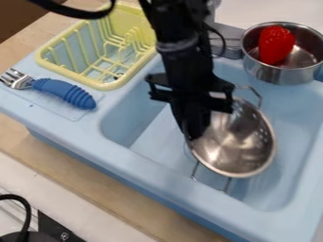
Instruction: Put the silver drainer in the dish drainer
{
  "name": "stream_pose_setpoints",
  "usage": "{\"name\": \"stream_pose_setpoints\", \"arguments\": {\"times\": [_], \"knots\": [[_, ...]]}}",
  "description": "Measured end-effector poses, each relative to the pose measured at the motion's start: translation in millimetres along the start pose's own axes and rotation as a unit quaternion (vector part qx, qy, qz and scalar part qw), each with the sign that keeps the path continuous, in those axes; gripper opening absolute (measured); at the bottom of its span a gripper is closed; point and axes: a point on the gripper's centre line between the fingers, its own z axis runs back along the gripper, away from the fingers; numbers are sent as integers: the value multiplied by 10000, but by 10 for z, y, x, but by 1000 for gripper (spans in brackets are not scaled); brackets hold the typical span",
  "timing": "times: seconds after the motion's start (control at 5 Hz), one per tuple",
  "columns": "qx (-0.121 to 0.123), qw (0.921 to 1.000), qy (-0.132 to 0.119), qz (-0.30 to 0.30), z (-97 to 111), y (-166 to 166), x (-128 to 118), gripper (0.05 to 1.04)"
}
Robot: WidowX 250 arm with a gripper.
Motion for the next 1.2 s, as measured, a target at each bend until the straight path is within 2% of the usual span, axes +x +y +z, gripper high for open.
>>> {"name": "stream_pose_setpoints", "arguments": {"times": [0.2, 0.4, 0.6, 1.0, 1.2], "knots": [[-86, 9998, -144, 83, 197, -18, -64, 64], [-55, 9998, 70, 158, 315, -24, -156, 62], [-28, 9997, 108, 232, 432, -10, -206, 62], [-80, 9986, -317, 407, 730, 160, -210, 62], [-89, 9971, -398, 649, 835, 354, -221, 62]]}}
